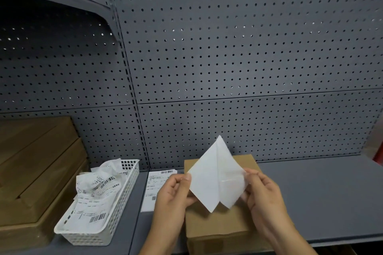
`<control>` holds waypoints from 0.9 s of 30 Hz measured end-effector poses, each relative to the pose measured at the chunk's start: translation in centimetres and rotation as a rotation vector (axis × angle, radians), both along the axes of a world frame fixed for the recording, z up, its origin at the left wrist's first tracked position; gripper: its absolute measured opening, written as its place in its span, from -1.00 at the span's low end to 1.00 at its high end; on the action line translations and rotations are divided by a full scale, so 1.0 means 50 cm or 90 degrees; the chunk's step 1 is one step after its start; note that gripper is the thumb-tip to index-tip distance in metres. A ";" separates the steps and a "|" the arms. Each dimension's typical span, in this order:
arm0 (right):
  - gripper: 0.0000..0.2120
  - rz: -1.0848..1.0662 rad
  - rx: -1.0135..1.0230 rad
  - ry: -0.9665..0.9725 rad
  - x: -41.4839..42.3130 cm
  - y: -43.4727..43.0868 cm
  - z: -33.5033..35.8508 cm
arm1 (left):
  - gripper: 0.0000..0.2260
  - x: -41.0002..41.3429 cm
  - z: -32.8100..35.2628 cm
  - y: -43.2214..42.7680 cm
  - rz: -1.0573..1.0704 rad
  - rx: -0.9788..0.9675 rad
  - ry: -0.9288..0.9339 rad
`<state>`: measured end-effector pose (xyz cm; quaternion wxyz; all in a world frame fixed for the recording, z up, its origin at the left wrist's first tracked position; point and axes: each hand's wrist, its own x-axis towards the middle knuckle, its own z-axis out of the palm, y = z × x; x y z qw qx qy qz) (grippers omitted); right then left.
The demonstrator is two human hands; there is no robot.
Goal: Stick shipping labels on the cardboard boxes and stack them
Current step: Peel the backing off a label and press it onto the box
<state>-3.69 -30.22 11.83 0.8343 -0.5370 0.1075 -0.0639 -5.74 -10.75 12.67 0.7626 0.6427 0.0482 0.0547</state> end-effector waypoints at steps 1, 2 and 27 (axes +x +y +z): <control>-0.84 0.005 0.013 -0.003 0.002 -0.004 0.002 | -0.79 0.002 0.003 0.012 -0.015 -0.003 0.001; -0.82 0.015 0.013 -0.010 0.002 -0.004 0.002 | -0.78 0.002 0.006 0.022 -0.031 -0.003 0.002; -0.79 0.054 0.028 -0.079 -0.012 -0.064 0.045 | -0.83 -0.075 0.063 0.206 0.204 -0.023 -0.069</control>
